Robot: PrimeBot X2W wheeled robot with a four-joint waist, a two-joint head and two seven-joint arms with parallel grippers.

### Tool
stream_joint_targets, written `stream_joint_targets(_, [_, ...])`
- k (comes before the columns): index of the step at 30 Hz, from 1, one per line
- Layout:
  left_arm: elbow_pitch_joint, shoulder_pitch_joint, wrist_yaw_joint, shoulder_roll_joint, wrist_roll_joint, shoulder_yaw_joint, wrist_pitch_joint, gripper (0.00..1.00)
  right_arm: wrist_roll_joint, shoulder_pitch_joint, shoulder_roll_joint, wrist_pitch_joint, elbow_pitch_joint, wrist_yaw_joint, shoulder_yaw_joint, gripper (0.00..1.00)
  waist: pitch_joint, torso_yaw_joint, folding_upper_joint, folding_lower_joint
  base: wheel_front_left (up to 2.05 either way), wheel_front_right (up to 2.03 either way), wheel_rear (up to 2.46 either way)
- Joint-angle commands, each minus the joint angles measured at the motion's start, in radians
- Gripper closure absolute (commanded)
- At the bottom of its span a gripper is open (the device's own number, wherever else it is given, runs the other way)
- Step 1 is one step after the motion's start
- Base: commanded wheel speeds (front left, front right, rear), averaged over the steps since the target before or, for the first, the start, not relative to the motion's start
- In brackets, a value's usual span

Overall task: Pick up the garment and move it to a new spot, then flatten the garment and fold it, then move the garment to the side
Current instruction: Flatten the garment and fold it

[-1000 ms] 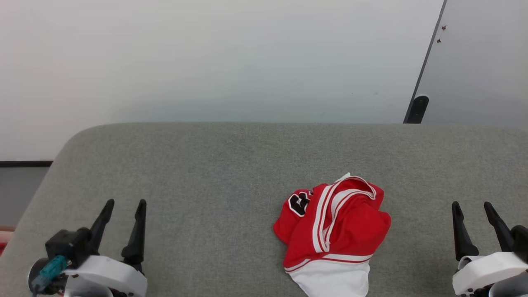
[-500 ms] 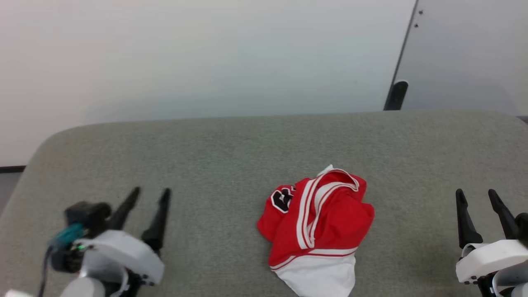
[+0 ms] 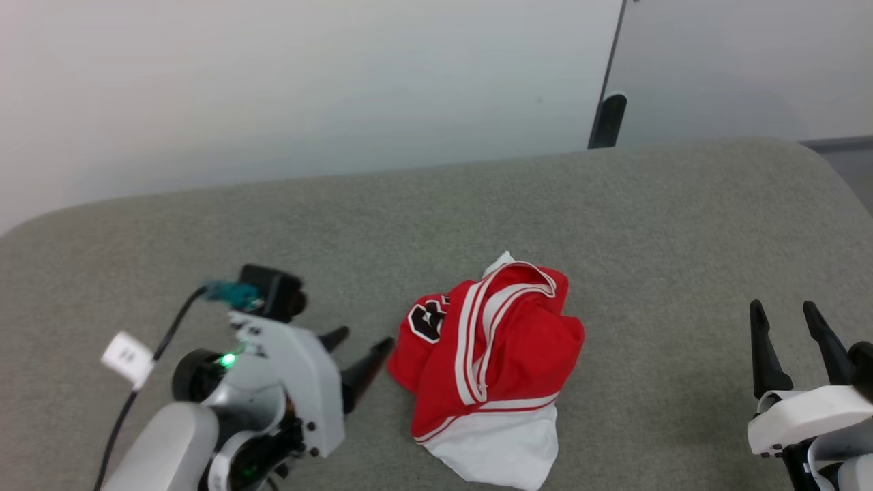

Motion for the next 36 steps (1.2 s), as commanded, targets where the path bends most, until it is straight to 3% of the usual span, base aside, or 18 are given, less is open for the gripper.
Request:
stream_joint_targets(1, [-0.012, -0.019, 0.008, -0.003, -0.011, -0.01, 0.034, 0.0, 0.008, -0.009, 0.004, -0.006, 0.006, 0.0, 0.002, 0.0, 0.016, -0.014, 0.0, 0.0, 0.0, 0.0, 0.0])
stream_joint_targets(13, [-0.037, -0.103, 0.083, -0.018, -0.048, -0.127, 0.34, 0.0, 0.011, -0.05, 0.015, -0.031, 0.052, 0.0, 0.032, 0.0, 0.038, -0.045, 0.0, 0.0, 0.0, 0.0, 0.0])
stream_joint_targets(30, [0.095, -0.135, 0.073, -0.059, -0.058, -0.171, 0.364, 0.01, 0.034, -0.101, 0.032, -0.062, 0.093, 0.0, 0.062, 0.0, 0.118, -0.106, 0.0, 0.0, 0.0, 0.0, 0.0])
stream_joint_targets(31, [0.106, -0.139, 0.071, -0.056, -0.052, -0.173, 0.364, 0.38, 0.035, -0.102, 0.033, -0.063, 0.096, 0.0, 0.063, 0.0, 0.122, -0.108, 0.0, 0.0, 0.0, 0.0, 0.0])
stream_joint_targets(33, [0.125, -0.147, 0.068, -0.061, -0.055, -0.168, 0.352, 0.87, 0.037, -0.109, 0.034, -0.065, 0.102, 0.0, 0.064, 0.0, 0.128, -0.109, 0.0, 0.0, 0.0, 0.0, 0.0])
stream_joint_targets(34, [0.136, -0.15, 0.07, -0.067, -0.063, -0.161, 0.346, 1.0, 0.036, -0.113, 0.035, -0.067, 0.104, 0.0, 0.064, 0.0, 0.13, -0.11, 0.0, 0.0, 0.0, 0.0, 0.0])
stream_joint_targets(36, [0.151, -0.164, 0.057, -0.058, -0.059, -0.158, 0.339, 1.0, 0.036, -0.116, 0.037, -0.071, 0.108, 0.0, 0.064, 0.0, 0.132, -0.111, 0.0, 0.0, 0.0, 0.0, 0.0])
